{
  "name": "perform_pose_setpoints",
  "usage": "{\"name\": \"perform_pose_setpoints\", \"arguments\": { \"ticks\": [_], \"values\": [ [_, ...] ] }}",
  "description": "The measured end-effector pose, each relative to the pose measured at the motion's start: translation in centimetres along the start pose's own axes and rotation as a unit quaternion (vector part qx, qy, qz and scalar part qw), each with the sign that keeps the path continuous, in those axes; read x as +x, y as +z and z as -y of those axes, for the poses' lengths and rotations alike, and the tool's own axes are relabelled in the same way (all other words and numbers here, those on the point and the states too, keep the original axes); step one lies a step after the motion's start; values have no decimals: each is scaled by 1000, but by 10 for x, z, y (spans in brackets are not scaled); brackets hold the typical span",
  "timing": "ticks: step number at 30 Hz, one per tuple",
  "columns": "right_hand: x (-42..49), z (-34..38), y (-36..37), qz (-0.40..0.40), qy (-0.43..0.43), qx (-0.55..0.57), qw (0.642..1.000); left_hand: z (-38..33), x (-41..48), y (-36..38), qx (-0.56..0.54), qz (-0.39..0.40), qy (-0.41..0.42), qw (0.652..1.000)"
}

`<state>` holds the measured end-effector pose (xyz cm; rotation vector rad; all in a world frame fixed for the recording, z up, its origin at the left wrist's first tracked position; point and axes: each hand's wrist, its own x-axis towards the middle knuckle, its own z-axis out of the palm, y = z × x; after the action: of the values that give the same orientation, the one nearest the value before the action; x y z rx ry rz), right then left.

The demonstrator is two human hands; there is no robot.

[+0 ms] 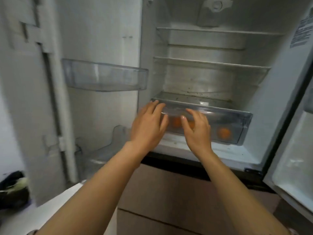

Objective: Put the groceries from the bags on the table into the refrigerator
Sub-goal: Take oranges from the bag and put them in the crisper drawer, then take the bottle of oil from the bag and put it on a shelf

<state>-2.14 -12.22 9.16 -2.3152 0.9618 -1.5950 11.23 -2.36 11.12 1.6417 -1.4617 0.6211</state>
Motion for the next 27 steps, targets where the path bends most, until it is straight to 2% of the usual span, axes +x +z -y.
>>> {"name": "perform_pose_setpoints", "arguments": {
  "ticks": [3, 7, 11, 15, 19, 27],
  "values": [
    [-44, 69, 10, -4, -21, 44, 999, 16, -54, -73, 28, -10, -10, 1000],
    [-107, 165, 31, 32, -53, 94, 994, 50, -126, -167, 79, -14, -44, 996],
    [-163, 259, 69, 113, -79, 145, 980, 100, -201, -258, 136, -5, -134, 982],
    [-217, 351, 115, 202, -129, 163, 957, 152, -275, -346, 210, 20, -230, 950],
    [-270, 434, 169, 301, -182, 163, 922, 199, -340, -425, 271, 32, -329, 904],
    [-376, 599, 280, 405, -273, 186, 852, 297, -452, -568, 336, 33, -458, 822]
  ]
}}
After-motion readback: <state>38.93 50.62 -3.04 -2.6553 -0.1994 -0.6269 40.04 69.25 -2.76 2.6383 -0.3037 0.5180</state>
